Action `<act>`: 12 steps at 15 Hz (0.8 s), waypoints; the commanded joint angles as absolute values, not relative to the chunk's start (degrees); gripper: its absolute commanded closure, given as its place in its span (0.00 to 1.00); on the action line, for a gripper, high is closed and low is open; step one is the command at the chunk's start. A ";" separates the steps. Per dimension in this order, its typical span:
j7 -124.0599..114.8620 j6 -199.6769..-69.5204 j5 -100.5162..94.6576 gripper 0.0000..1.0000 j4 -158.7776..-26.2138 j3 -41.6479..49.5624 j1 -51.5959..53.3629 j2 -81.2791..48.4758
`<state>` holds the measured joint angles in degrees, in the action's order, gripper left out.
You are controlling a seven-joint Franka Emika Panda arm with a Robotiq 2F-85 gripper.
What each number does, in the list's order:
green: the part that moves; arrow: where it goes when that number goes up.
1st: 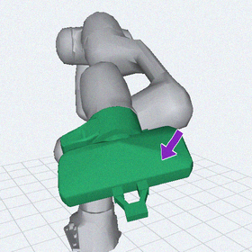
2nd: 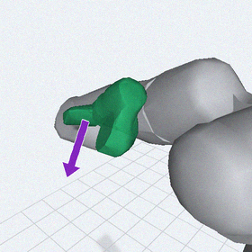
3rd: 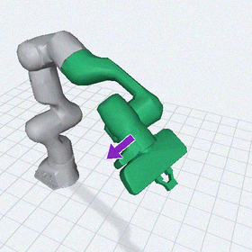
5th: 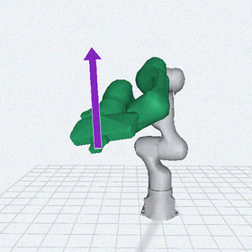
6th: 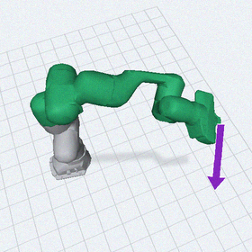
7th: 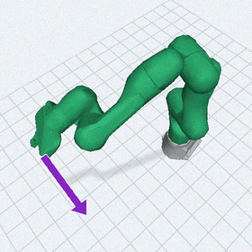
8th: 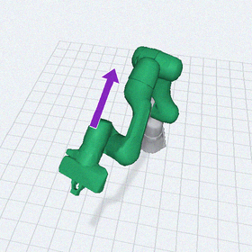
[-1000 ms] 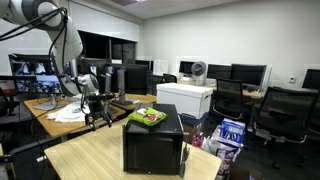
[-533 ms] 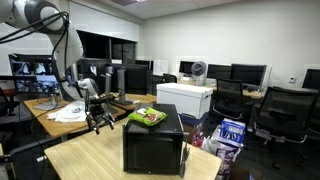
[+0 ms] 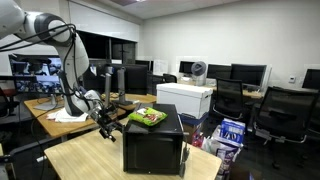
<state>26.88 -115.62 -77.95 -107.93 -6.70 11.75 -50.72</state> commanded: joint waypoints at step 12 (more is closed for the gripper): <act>19.91 -98.22 -86.99 0.20 -100.07 -3.33 12.61 -64.01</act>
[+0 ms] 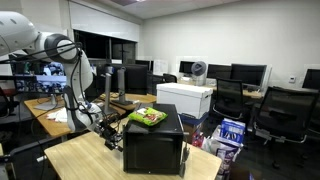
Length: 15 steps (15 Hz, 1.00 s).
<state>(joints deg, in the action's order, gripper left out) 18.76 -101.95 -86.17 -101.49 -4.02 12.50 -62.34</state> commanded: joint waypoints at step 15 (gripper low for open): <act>15.47 -99.33 -85.98 0.93 -103.91 -7.74 11.76 -61.60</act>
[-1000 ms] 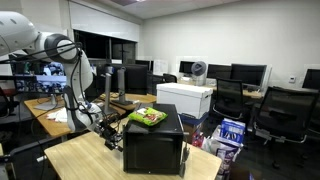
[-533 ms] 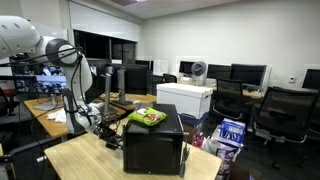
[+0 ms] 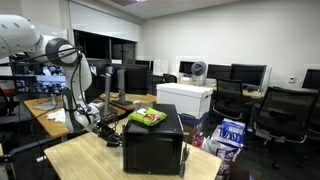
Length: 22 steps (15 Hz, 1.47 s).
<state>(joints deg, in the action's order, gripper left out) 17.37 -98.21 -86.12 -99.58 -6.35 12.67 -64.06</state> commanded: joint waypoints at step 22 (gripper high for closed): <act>10.59 -98.40 -77.77 0.19 -121.01 -20.65 14.46 -55.30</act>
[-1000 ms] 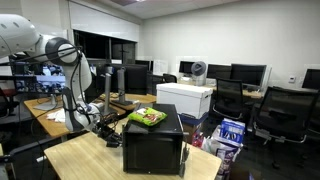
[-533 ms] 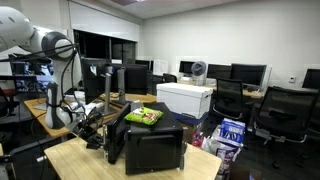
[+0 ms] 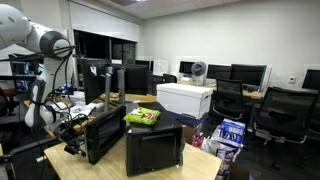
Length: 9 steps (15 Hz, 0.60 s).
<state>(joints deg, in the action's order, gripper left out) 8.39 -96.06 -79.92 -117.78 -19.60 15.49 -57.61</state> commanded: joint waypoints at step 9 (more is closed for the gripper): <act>28.15 -102.16 -67.42 0.00 -125.05 -25.66 9.72 -46.68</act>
<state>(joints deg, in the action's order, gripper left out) 19.43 -99.04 -72.32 -119.54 -22.38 12.86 -54.45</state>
